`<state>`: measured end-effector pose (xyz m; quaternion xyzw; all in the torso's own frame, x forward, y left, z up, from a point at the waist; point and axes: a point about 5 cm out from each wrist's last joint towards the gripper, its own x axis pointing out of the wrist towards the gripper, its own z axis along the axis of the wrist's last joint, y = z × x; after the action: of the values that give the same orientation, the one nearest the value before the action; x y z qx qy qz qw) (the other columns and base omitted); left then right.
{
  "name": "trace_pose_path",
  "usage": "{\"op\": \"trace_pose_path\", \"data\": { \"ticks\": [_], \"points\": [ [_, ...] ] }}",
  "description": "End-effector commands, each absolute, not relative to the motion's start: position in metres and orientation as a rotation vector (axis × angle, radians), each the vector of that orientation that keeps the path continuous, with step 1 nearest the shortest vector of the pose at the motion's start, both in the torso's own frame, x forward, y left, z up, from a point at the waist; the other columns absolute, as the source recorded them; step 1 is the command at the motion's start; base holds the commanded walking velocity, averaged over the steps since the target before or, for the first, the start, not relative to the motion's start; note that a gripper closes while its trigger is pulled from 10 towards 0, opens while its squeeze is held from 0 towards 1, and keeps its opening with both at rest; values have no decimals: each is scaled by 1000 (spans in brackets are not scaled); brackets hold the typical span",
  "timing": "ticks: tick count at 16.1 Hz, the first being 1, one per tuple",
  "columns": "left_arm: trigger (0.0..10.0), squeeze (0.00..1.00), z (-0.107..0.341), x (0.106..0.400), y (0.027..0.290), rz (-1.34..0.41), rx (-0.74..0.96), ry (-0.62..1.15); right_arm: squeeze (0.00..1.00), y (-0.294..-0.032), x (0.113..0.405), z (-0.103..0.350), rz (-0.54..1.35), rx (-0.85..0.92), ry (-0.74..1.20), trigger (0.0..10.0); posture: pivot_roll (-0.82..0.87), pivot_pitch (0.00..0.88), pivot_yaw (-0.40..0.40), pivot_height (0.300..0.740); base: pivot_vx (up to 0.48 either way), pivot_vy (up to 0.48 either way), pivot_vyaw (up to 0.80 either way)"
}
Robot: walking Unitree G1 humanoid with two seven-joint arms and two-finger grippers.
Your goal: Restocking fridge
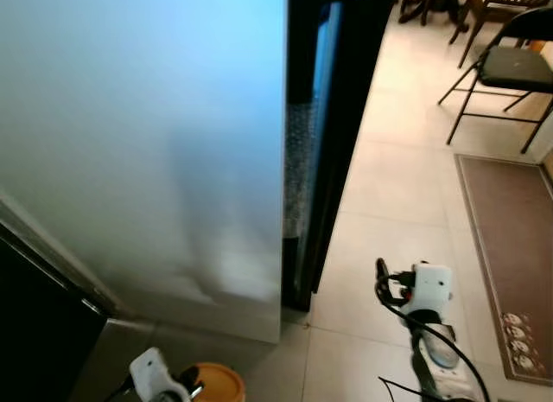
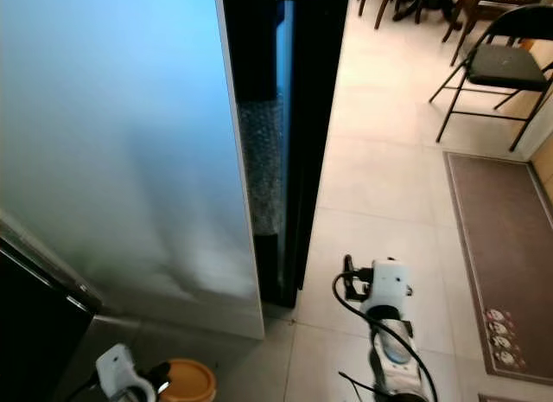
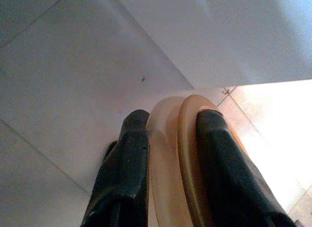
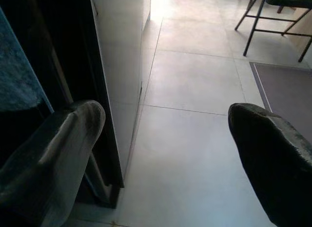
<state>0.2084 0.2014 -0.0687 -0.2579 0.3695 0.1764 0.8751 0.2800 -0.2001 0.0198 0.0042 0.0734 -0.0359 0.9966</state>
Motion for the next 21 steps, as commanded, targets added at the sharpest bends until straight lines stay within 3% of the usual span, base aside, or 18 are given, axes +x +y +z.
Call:
{"op": "trace_pose_path", "data": {
  "ticks": [1,4,21],
  "points": [
    [10000,0,-72,201,206,374,-500,788,0,-194,282,23,-52,9,126,10000,-102,85,45,740,270,0,519],
    [10000,0,-72,201,206,374,-499,788,0,-194,282,23,-52,8,126,10000,-102,85,45,740,270,0,519],
    [10000,0,-69,206,203,370,-484,769,0,-197,300,46,-37,-6,42,10000,-109,88,53,740,0,0,0]
  ]
}}
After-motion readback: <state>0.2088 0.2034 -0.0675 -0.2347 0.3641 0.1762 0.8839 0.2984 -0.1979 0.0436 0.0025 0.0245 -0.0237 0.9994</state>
